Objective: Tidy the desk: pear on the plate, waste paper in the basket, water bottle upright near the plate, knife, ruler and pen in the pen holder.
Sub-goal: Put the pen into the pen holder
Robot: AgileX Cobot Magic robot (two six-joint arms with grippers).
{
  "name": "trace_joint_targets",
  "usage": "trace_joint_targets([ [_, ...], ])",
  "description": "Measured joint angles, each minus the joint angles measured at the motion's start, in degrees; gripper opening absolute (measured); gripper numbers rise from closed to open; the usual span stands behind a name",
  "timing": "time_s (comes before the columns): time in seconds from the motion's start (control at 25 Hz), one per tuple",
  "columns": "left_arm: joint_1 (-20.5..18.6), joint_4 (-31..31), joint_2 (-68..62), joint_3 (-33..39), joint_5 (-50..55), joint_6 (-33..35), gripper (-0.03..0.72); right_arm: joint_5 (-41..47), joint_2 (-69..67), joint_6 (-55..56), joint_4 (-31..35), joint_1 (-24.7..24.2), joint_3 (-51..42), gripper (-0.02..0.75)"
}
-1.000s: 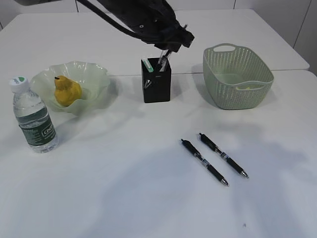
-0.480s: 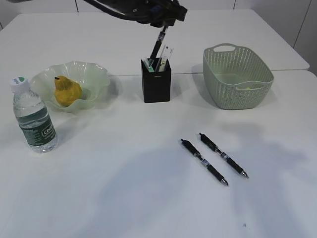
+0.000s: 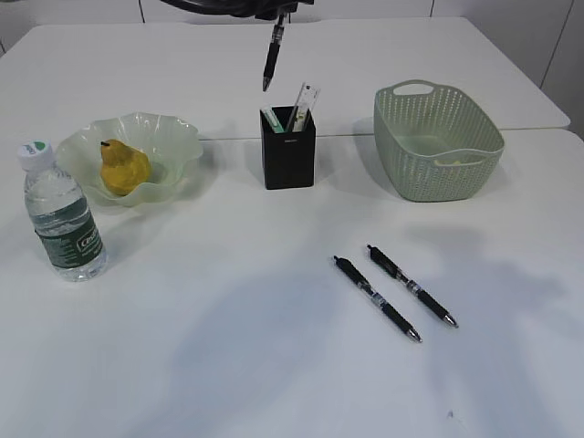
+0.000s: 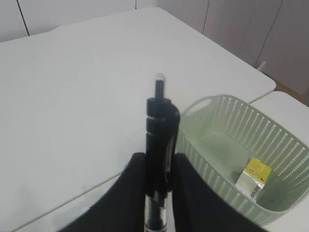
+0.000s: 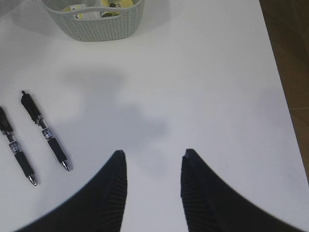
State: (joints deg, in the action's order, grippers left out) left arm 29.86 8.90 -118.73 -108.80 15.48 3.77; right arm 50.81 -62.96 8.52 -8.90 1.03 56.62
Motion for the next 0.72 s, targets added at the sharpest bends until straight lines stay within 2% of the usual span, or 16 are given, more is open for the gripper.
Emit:
trace_joint_targets([
  [0.36,-0.1,2.0,-2.3,1.7,-8.8,0.0,0.089,-0.1,0.0,-0.2,0.0,0.0,0.0,0.314],
  [0.72,-0.3,3.4,-2.3,9.4,-21.1,0.0,0.089,-0.1,0.0,-0.5,0.0,0.0,0.0,0.314],
])
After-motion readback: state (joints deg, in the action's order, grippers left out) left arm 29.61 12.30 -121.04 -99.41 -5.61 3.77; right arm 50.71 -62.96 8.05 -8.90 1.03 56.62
